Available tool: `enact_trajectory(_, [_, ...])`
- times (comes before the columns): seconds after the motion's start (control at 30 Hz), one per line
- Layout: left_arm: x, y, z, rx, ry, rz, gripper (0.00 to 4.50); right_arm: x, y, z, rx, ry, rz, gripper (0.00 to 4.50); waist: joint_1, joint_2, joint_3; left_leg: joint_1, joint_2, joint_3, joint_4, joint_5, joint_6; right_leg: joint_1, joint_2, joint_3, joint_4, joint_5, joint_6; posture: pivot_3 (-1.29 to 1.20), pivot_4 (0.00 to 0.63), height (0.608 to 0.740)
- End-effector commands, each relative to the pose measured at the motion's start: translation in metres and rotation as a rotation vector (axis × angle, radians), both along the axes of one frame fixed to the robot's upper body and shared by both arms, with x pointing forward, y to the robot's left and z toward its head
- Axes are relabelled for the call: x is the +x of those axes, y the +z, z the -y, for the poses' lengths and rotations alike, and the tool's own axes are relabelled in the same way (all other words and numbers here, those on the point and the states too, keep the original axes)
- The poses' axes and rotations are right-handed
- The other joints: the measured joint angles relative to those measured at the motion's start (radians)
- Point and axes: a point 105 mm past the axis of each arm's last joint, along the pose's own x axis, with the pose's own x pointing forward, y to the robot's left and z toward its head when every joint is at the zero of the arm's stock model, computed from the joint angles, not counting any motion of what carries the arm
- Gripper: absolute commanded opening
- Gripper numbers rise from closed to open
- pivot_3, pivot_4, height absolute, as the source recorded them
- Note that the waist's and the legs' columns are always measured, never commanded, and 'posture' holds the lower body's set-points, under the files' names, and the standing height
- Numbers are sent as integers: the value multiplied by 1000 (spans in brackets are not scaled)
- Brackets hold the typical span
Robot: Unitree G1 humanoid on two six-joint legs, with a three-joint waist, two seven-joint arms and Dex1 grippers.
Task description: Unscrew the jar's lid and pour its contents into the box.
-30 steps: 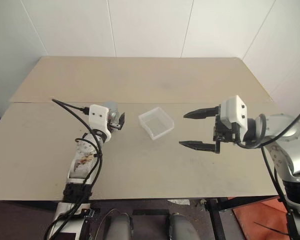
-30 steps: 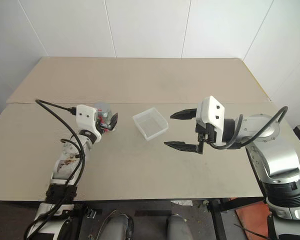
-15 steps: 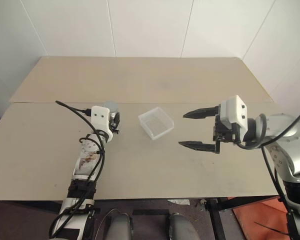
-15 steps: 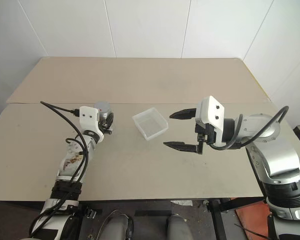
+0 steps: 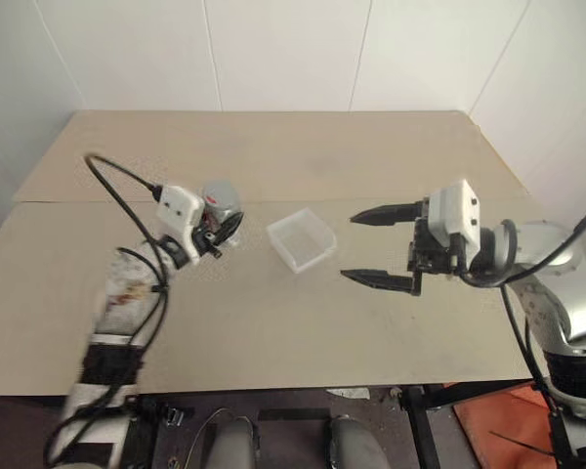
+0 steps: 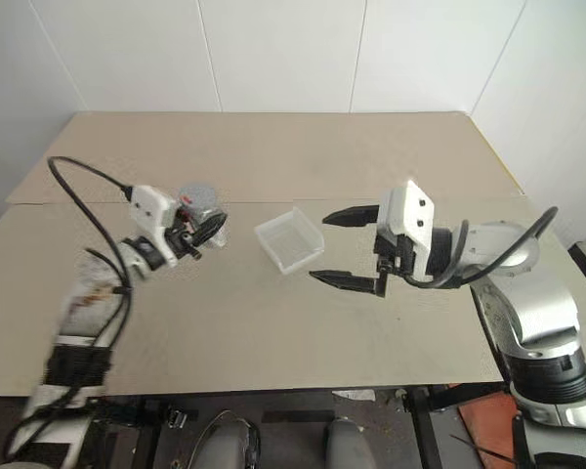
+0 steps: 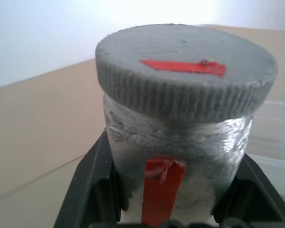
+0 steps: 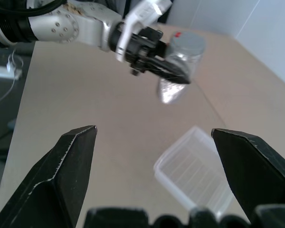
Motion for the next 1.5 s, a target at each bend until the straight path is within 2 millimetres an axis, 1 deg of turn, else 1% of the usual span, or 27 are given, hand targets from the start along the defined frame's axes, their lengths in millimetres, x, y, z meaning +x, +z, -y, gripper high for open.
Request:
enact_trajectory(0.03, [-31, 13, 16, 36, -314, -17, 1915, 1, 16, -17, 53, 7, 18, 4500, 3, 0, 0, 0, 0, 0, 0, 0, 0, 0, 0, 0, 0, 0, 0, 0, 150, 740])
enact_trajectory(0.07, [-34, 14, 17, 42, -357, -23, 1915, 4, 18, -21, 61, 0, 15, 4500, 3, 0, 0, 0, 0, 0, 0, 0, 0, 0, 0, 0, 0, 0, 0, 0, 150, 740])
enact_trajectory(0.13, [-40, 18, 22, 39, -464, -45, 1915, 2, 27, -37, 98, 24, 7, 4500, 5, 0, 0, 0, 0, 0, 0, 0, 0, 0, 0, 0, 0, 0, 0, 0, 150, 740])
enact_trajectory(0.27, [-39, 24, 36, 19, -564, -55, 1915, -2, 41, -62, 166, 72, -46, 4500, 9, 0, 0, -2, 0, 0, 1, 0, 0, -1, 0, -1, 0, 0, 0, 0, 150, 740])
enact_trajectory(0.43, [-32, 22, 48, 14, -618, -70, 1915, -5, 42, -83, 183, 88, -82, 4500, 8, 0, 0, -5, 0, -1, 1, 0, 0, -3, 0, -1, 0, 0, 0, 0, 150, 740])
enact_trajectory(0.5, [-31, 21, 52, 23, -642, -75, 1915, -3, 40, -89, 174, 79, -88, 4500, 7, 0, 0, -8, 0, -1, 2, 0, 0, -8, 0, 0, 2, 0, 0, 0, 150, 740])
enact_trajectory(0.7, [-31, 19, 56, 42, -673, -73, 1915, 10, 34, -102, 151, 17, -89, 4500, 2, 0, 0, -12, 0, 0, 2, 0, 0, -13, 0, 0, 3, 0, 0, 0, 150, 740])
enact_trajectory(1.03, [-32, 20, 55, 54, -677, -52, 1915, 21, 31, -106, 155, -2, -132, 4500, 4, 0, 0, -12, 0, 0, 2, 0, 0, -13, 0, 0, 3, 0, 0, 0, 150, 740])
enact_trajectory(1.13, [-34, 19, 53, 60, -679, -50, 1915, 22, 34, -106, 165, 2, -127, 3938, 3, 0, 0, -12, 0, 0, 2, 0, 0, -13, 0, 0, 3, 0, 0, 0, 150, 740])
enact_trajectory(1.23, [-34, 18, 52, 68, -678, -49, 1915, 20, 36, -106, 172, 24, -127, 2964, 3, 0, 0, -12, 0, 0, 2, 0, 0, -13, 0, 0, 3, 0, 0, 0, 150, 740])
enact_trajectory(1.27, [-34, 19, 52, 69, -678, -48, 1915, 19, 35, -105, 168, 36, -132, 2755, 3, 0, 0, -12, 0, 0, 2, 0, 0, -13, 0, 0, 3, 0, 0, 0, 150, 740])
enact_trajectory(1.43, [-35, 24, 51, 83, -699, -28, 1915, 16, 29, -104, 146, 93, -156, 2747, 4, 0, 0, -12, 0, 0, 2, 0, 0, -13, 0, 0, 3, 0, 0, 0, 150, 740])
enact_trajectory(1.5, [-38, 28, 51, 92, -728, -20, 1915, 15, 29, -103, 157, 151, -173, 2747, 3, 0, 0, -12, 0, 0, 2, 0, 0, -13, 0, 0, 3, 0, 0, 0, 150, 740])
